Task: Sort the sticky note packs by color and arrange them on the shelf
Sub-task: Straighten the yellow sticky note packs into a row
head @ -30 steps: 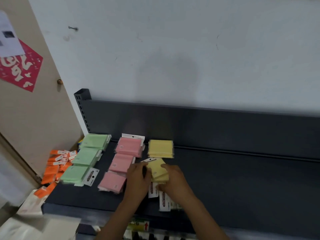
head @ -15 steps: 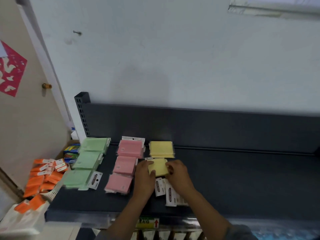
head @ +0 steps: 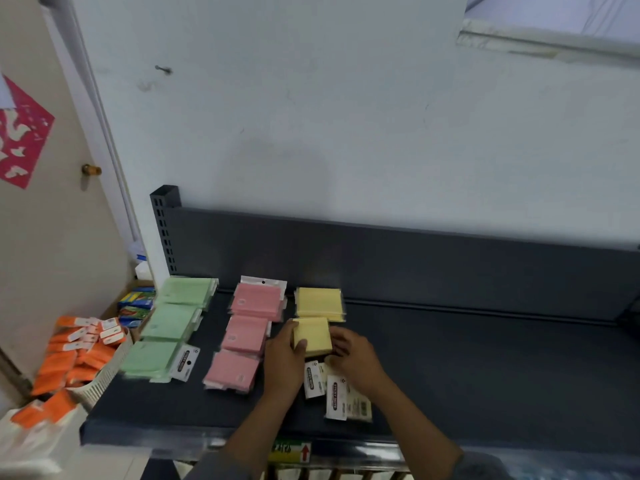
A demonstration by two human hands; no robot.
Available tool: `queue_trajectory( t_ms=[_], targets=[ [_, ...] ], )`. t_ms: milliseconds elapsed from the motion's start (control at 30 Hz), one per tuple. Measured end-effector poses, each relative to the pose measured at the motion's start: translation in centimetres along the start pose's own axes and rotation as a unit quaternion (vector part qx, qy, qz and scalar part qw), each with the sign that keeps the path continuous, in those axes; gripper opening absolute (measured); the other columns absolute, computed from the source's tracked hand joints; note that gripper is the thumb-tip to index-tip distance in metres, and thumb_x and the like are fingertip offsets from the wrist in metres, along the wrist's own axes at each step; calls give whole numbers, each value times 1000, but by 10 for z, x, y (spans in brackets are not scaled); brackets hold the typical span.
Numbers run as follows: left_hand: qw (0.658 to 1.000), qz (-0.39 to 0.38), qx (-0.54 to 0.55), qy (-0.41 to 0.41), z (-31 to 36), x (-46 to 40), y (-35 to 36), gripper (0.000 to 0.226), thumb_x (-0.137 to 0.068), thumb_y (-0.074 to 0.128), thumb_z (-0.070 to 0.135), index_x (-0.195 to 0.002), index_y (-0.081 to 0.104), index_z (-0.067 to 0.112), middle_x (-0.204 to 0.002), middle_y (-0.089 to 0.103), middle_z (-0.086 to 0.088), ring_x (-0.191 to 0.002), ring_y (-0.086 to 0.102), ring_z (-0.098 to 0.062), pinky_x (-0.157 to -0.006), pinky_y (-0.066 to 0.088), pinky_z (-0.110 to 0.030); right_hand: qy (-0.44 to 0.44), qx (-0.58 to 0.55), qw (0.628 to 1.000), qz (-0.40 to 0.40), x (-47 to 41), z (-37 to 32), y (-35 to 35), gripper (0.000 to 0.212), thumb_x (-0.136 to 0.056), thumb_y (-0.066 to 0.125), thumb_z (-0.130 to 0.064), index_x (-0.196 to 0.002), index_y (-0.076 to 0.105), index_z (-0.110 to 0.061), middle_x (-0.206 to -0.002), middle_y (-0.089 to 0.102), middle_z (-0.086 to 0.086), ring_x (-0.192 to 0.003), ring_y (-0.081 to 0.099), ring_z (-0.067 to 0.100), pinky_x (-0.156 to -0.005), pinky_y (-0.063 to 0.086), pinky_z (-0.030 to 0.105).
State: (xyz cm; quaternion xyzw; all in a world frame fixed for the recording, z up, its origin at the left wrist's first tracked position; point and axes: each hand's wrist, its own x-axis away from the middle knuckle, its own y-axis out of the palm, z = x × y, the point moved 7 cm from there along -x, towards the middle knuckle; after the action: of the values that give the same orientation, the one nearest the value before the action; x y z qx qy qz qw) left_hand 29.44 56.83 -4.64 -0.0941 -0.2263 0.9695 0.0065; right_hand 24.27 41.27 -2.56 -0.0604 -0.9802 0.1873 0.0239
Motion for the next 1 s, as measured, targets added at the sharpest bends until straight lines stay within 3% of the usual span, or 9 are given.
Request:
queue_trajectory(
  t_ms=[100, 167, 267, 333, 467, 600, 733, 867, 1000],
  targets=[
    [1000, 2, 20, -11, 0, 2, -1, 38, -96, 64, 16, -133, 58, 12, -126, 62, -4, -114, 60, -20, -96, 50, -34, 6, 100, 994, 41, 12, -7, -19, 37, -90, 71, -7, -122, 63, -23, -114, 63, -10, -111, 62, 10, -85, 47, 9],
    [1000, -4, 14, -18, -2, 5, -1, 38, -97, 64, 17, -133, 58, 13, -128, 61, -5, -115, 59, -18, -100, 51, -38, 31, 193, 979, 58, 27, 0, -36, 39, -93, 70, -32, -128, 61, -20, -118, 56, -5, -107, 55, 9, -84, 42, 11],
    [1000, -8, 4, -18, -4, 7, 1, 38, -97, 63, 16, -135, 58, 11, -130, 62, -7, -116, 59, -19, -102, 49, -37, 59, 297, 953, -28, 54, 17, -39, 26, -86, 72, -49, -105, 65, -32, -106, 49, -5, -103, 49, 13, -74, 38, 14],
    [1000, -10, 0, -19, -2, 7, 1, 38, -98, 62, 13, -135, 59, 10, -130, 64, -7, -117, 59, -21, -102, 48, -36, 72, 325, 941, -60, 63, 26, -37, 37, -82, 76, -50, -110, 67, -29, -112, 50, -3, -107, 49, 15, -81, 43, 22],
    [1000, -15, -3, -21, 5, 11, 1, 38, -99, 59, 13, -137, 59, 9, -127, 66, -9, -110, 61, -17, -90, 43, -23, 102, 209, 972, -26, 69, 22, -40, 23, -82, 81, -30, -98, 66, -23, -101, 67, -6, -90, 65, 9, -76, 57, 26],
    [999, -17, 27, -36, 8, 17, -1, 37, -102, 55, 16, -138, 57, 11, -125, 62, -1, -111, 57, -14, -93, 43, -25, 142, 8, 989, 35, 73, 17, -48, 20, -87, 75, -9, -102, 62, -7, -103, 72, 10, -85, 73, 25, -67, 61, 37],
    [999, -13, 6, -38, -9, 23, 3, 26, -96, 61, 26, -122, 63, 23, -117, 61, 1, -103, 61, -11, -94, 54, -40, 185, -274, 940, 87, 81, 20, -29, 49, -85, 73, 6, -124, 50, -13, -118, 67, 20, -95, 72, 35, -66, 61, 40],
    [999, -11, -4, -47, -28, 29, 7, 29, -80, 57, 47, -105, 63, 33, -103, 64, -2, -89, 63, -12, -80, 58, -37, 184, -268, 940, 107, 80, 17, 3, 77, -83, 75, 7, -134, 36, -36, -116, 68, 16, -94, 71, 26, -65, 60, 32],
    [997, -46, 15, -64, -9, 44, -1, 28, -87, 69, 26, -115, 63, 27, -107, 63, -3, -91, 64, -13, -81, 58, -38, 177, -149, 966, 114, 74, 10, 20, 58, -87, 76, -13, -132, 44, -31, -107, 72, 8, -72, 67, 19, -47, 48, 23]
  ],
)
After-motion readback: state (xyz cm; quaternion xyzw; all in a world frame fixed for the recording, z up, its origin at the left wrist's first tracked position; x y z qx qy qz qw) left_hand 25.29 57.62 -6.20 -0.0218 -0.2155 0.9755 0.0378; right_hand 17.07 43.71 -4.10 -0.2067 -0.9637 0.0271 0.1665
